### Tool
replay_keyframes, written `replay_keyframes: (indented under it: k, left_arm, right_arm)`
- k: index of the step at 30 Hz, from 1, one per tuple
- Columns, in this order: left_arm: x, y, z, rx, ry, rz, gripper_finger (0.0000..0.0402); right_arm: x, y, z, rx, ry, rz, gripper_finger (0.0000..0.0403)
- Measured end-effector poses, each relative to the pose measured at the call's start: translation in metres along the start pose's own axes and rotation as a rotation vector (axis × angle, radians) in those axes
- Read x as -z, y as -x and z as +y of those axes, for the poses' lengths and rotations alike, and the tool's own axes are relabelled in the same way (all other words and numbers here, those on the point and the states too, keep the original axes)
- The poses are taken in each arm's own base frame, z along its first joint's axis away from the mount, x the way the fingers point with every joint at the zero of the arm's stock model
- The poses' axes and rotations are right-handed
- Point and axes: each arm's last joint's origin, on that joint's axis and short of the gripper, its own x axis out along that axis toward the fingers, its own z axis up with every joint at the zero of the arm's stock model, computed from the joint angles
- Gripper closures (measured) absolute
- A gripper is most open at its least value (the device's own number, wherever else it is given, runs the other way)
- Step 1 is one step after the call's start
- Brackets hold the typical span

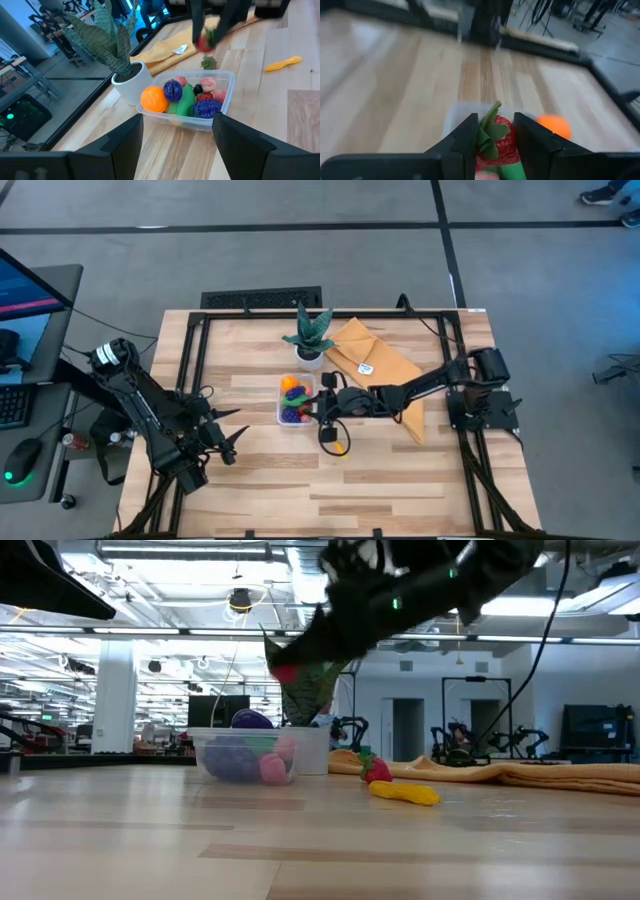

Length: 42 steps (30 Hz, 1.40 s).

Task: Pick and placing Produce into tupperware
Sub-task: Put the bottom strawberry into the transparent bin

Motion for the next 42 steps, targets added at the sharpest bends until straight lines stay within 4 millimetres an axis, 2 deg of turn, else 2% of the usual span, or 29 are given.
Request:
replay_keyframes:
  k: [6, 9, 42]
  left_arm:
    - [0.0, 0.0, 0.0, 0.0, -0.002, 0.001, 0.0174]
    - [0.0, 0.0, 0.0, 0.0, -0.016, 0.005, 0.0174]
    - [0.0, 0.0, 0.0, 0.0, -0.02, -0.001, 0.0174]
  right_arm:
    - [0.016, -0.019, 0.003, 0.004, 0.034, 0.035, 0.0294]
    - [0.014, -0.024, 0.002, 0.01, 0.031, 0.027, 0.0294]
    - [0.013, -0.026, -0.009, 0.041, -0.054, 0.009, 0.0294]
